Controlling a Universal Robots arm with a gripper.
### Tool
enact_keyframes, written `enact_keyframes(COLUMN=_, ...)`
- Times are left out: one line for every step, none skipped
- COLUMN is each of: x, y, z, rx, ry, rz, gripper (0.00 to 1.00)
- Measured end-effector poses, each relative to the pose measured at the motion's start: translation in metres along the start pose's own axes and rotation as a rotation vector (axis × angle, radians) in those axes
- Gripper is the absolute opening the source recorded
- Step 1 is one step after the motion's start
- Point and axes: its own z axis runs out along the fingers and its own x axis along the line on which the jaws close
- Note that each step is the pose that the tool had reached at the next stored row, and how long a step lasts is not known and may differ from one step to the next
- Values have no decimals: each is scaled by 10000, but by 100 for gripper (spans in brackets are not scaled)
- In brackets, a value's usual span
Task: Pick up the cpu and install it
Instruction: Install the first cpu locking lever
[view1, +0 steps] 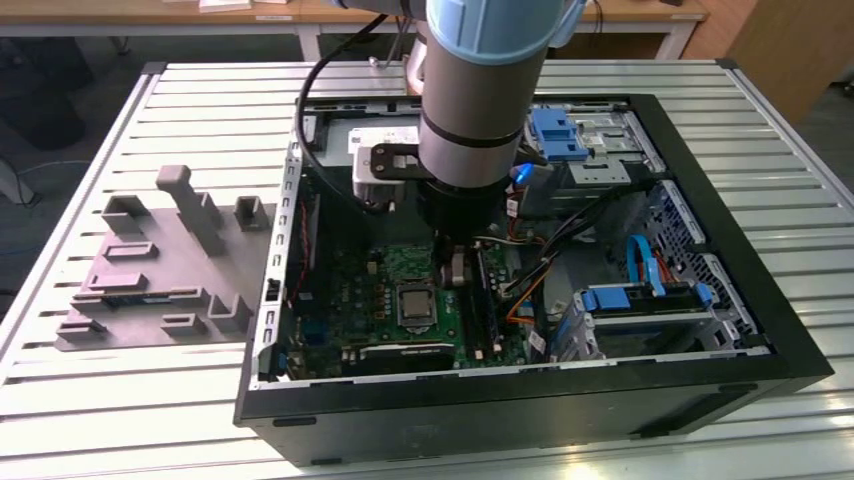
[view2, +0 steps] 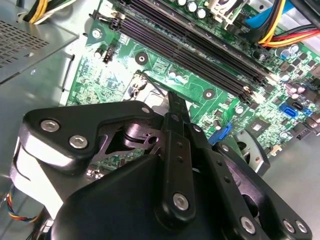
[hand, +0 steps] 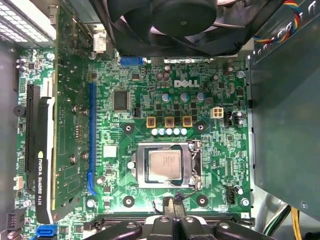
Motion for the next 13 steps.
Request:
enact_keyframes(x=8, y=-1, z=5, rx=0, ry=0, rz=-1, gripper=11)
enact_keyframes(x=14, y=-1, z=15, rx=0, ry=0, rz=-3, gripper=11)
enact_keyframes(x=20, y=-2, z=26, rx=1, ry=-1, rz=-8, gripper=11)
enact_keyframes(x=26, y=-2, z=37, rx=0, ry=1, rz=-18, gripper=11)
enact_keyframes(x=35, y=-3, z=46, rx=-1, ry=3, rz=-27, gripper=11)
enact_keyframes(x=44, y=-4, z=55, rx=0, ry=3, rz=-39, gripper=11)
enact_keyframes(x=56, y=-4, z=61, rx=0, ry=2, rz=-51, gripper=11)
enact_keyframes(x=69, y=-5, z=66, rx=0, ry=2, rz=-64, gripper=11)
enact_keyframes(x=82, y=-6, z=71, rx=1, ry=4, rz=-78, gripper=11)
enact_keyframes(x=93, y=-6, z=78, rx=1, ry=5, rz=-93, gripper=11)
enact_keyframes(x=102, y=-7, z=88, rx=1, ry=5, rz=-111, gripper=11)
enact_keyframes(x=108, y=-7, z=100, rx=2, ry=5, rz=-131, gripper=11)
enact_keyframes(x=114, y=-8, z=114, rx=3, ry=4, rz=-157, gripper=11)
